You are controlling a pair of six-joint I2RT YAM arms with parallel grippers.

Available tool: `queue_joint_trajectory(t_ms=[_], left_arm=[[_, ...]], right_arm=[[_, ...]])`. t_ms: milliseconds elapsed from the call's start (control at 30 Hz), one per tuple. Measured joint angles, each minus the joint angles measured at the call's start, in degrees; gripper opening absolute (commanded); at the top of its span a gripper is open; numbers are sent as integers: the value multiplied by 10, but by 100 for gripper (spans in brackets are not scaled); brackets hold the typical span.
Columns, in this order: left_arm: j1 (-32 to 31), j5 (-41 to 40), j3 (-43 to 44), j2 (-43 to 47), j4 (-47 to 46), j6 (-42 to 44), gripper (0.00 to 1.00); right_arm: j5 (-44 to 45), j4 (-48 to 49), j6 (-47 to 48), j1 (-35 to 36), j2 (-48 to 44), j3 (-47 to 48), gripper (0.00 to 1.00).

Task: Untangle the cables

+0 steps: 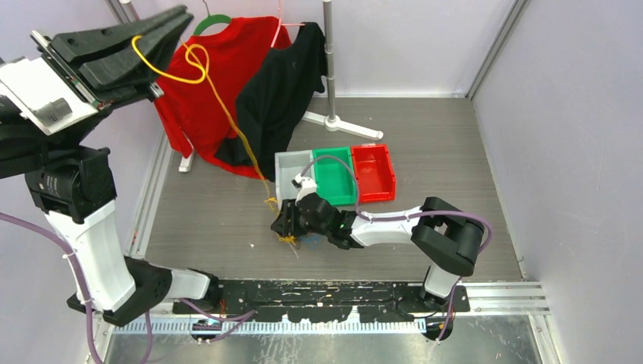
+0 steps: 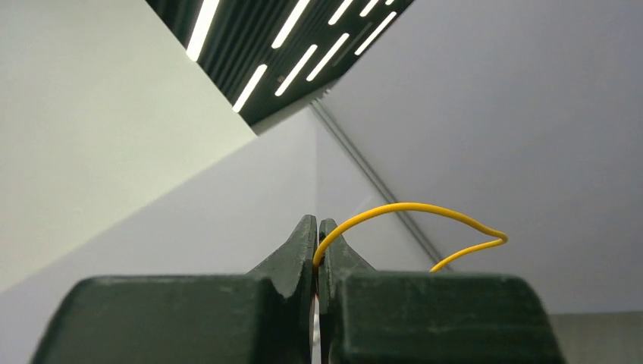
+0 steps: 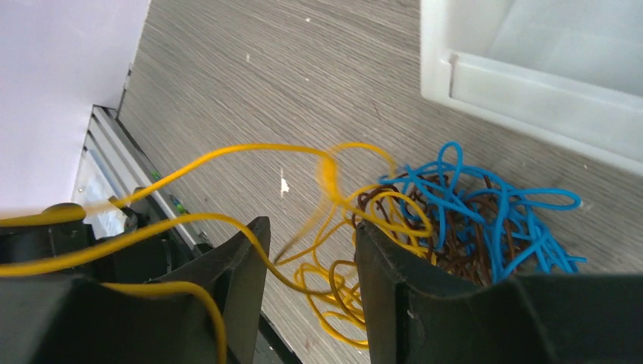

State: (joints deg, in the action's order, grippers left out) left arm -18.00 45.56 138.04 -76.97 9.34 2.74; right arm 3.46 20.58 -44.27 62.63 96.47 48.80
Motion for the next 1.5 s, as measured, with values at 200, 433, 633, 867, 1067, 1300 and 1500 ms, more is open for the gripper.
queue_joint_trajectory(t_ms=[200, 433, 633, 867, 1067, 1300, 1500], left_arm=[[0, -26, 43, -28, -43, 78, 0], [0, -57, 62, -38, -98, 151, 0], [0, -77, 108, -57, -139, 221, 0], [0, -119, 131, -75, -192, 312, 0], [0, -155, 142, -97, -209, 360, 0], [-1, -175, 141, -113, -208, 394, 0], [-4, -178, 163, -132, -202, 423, 0]], right_arm=[[8, 0, -8, 0, 0, -17, 49], [28, -12, -21, 0, 0, -18, 27], [47, -30, -47, 0, 0, -21, 1], [96, -75, -115, -3, -42, -75, 1], [108, -101, -191, -54, -145, -142, 1], [102, -140, -232, -152, -260, -200, 1], [80, -141, -235, -203, -292, -219, 1]])
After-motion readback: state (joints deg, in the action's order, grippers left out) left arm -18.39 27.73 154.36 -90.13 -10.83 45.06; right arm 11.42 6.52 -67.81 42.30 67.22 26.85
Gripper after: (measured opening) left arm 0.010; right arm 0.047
